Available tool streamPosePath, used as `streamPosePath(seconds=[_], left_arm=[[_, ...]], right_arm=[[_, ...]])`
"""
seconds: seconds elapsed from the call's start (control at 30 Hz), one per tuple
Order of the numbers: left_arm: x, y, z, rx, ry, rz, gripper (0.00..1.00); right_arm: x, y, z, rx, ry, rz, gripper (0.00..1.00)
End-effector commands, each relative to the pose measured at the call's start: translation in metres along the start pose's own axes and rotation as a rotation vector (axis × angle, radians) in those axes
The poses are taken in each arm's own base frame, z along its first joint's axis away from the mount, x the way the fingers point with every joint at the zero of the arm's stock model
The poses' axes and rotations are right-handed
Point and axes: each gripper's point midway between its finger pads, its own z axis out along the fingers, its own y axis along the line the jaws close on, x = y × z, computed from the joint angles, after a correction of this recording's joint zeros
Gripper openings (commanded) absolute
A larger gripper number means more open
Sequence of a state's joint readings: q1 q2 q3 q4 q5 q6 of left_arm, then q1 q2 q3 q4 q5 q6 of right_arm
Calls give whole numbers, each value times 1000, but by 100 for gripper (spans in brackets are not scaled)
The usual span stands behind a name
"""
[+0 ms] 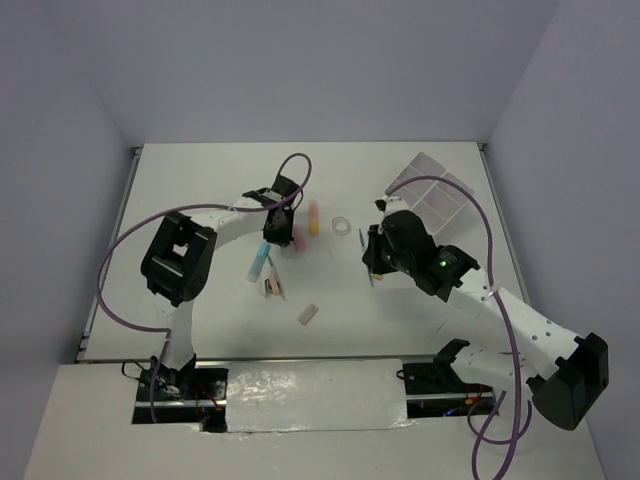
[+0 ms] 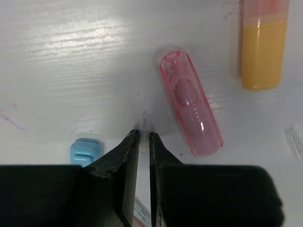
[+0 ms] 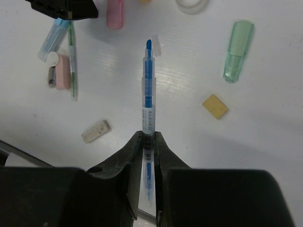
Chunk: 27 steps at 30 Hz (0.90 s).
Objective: Sort the stationery into containers
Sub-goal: Pick up the pen cap from the center of the board.
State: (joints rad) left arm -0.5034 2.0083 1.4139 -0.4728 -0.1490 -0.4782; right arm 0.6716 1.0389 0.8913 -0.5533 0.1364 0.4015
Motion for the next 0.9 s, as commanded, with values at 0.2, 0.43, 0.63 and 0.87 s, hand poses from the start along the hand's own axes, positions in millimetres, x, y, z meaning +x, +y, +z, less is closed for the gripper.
streamPosePath(seconds=[0.2, 0.43, 0.63, 0.87], left_arm=[[-43, -38, -113, 306, -273, -88, 0], [-52, -63, -218, 631, -520, -171, 0], [-35, -76, -310, 1003, -737, -220, 0], [-11, -74, -389, 1314, -932, -207, 1]], right_arm=[[-8, 27, -11, -164, -92, -5, 0], [-7, 78, -39, -461, -175, 73, 0], [-10, 120, -69, -673, -254, 123, 0], [-16, 146, -94, -801, -329, 121, 0]])
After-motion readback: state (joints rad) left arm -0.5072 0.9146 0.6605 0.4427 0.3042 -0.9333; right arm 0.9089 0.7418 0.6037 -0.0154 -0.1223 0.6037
